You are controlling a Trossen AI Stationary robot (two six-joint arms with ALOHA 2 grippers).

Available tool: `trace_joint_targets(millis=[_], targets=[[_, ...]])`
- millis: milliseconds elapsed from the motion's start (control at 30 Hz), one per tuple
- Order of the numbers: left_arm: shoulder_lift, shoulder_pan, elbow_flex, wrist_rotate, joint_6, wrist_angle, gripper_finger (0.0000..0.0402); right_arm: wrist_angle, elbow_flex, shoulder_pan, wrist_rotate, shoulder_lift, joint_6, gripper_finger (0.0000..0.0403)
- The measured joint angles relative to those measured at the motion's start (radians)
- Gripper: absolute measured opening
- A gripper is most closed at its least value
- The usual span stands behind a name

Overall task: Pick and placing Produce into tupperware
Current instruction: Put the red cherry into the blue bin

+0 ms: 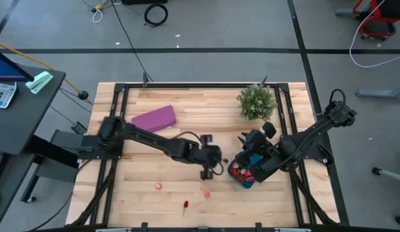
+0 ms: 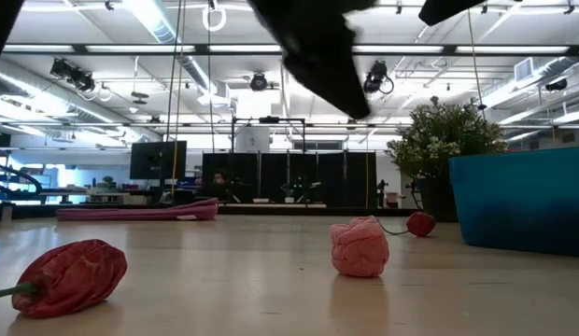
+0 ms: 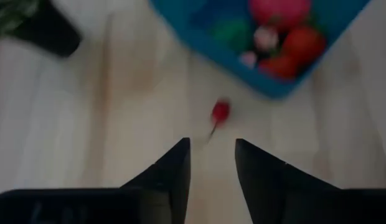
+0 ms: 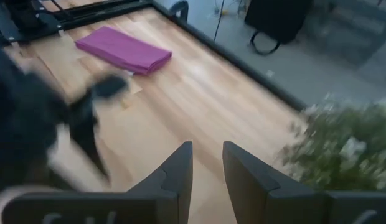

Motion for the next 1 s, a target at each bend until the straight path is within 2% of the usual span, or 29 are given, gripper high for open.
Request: trace_joint_targets(millis=[167, 300, 367, 467, 633, 667, 833, 1000], targets=[[-0.182, -0.003, 0.0, -0.068, -0.058, -0.384, 0.0106, 0.023, 0.0, 0.004, -0.043, 0.0, 0.01, 0.0096], [-0.348, -0.003, 0.0, -0.192, -0.209, -0.652, 0.0086, 0.087, -0.012, 0.005, -0.056, 0.005, -0.035, 0.0096], [-0.43, -0.002, 0.0, -0.226, -0.275, -0.746, 0.0077, 0.135, -0.023, 0.0, -0.121, 0.006, -0.105, 0.0096], [-0.539, 0.0, 0.0, -0.229, -0.344, -0.798, 0.0066, 0.23, -0.035, -0.026, -0.297, 0.006, -0.213, 0.0096], [-0.682, 0.002, 0.0, -0.227, -0.358, -0.8, 0.0054, 0.447, -0.058, -0.107, -0.696, 0.006, -0.376, 0.0091], [-0.703, 0.003, 0.0, -0.228, -0.358, -0.798, 0.0053, 0.471, -0.058, -0.125, -0.748, 0.006, -0.385, 0.009], [-0.776, 0.004, 0.0, -0.228, -0.359, -0.799, 0.005, 0.463, -0.058, -0.25, -0.887, 0.009, -0.362, 0.0089], [-0.793, 0.004, 0.0, -0.227, -0.351, -0.799, 0.0051, 0.439, -0.058, -0.367, -1.036, 0.053, -0.363, 0.009]])
